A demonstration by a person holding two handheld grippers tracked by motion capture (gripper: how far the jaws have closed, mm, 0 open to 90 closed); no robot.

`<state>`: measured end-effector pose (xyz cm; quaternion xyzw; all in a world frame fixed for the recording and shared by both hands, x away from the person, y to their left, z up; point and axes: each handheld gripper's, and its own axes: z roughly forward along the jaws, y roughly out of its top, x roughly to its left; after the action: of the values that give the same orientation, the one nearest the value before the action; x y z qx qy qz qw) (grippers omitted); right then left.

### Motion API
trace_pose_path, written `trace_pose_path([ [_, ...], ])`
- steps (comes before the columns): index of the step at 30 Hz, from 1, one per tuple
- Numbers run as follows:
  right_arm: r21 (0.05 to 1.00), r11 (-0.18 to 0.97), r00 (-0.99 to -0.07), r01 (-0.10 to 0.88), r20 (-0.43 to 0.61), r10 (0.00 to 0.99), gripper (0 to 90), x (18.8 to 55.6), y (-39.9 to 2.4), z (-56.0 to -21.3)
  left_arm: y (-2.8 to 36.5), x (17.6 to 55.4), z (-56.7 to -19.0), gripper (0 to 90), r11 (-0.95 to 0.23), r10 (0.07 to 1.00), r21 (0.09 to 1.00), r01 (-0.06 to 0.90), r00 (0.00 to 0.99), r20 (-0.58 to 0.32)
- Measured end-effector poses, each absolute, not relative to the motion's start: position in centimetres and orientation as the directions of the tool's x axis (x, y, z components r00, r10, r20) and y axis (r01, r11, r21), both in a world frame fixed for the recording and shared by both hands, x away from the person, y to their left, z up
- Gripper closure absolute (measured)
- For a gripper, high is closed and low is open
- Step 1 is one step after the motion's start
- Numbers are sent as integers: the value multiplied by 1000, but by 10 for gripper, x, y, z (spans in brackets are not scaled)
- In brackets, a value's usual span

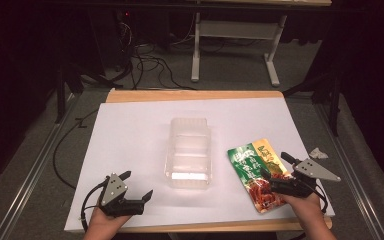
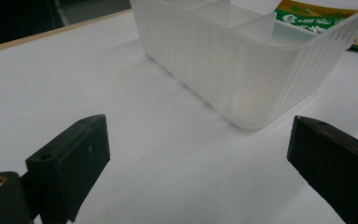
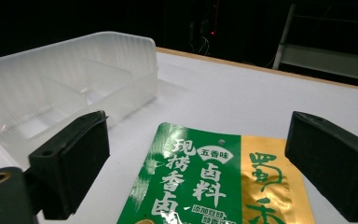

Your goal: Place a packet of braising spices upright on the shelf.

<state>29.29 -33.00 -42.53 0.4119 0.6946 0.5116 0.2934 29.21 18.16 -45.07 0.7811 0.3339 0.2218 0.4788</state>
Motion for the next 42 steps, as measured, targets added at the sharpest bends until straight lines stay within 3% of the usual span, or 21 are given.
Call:
trace_pose_path([
  [16,951,154,-499,266,-1,867,31,289,-332,-424,183,295,-448,19,-253,743,913,320,668,-28],
  [24,944,135,-486,301,30,873,98,292,-345,-426,185,295,-446,20,-244,747,916,318,664,-31],
  [28,941,118,-457,316,42,888,177,291,-354,-428,184,296,-446,21,-245,751,918,313,660,-25],
  [33,928,109,-413,356,51,909,362,289,-371,-433,183,300,-445,25,-232,756,923,308,654,-29],
  [34,925,110,-406,364,51,912,425,288,-376,-435,182,300,-444,26,-231,756,923,308,654,-29],
  [35,915,103,-389,390,63,919,551,287,-386,-438,180,302,-444,29,-231,755,924,306,655,-28],
  [37,908,99,-377,407,68,924,591,287,-391,-441,178,303,-444,32,-232,753,923,305,657,-28],
  [42,851,92,-298,518,78,951,861,287,-412,-453,173,308,-445,36,-236,750,923,305,661,-27],
])
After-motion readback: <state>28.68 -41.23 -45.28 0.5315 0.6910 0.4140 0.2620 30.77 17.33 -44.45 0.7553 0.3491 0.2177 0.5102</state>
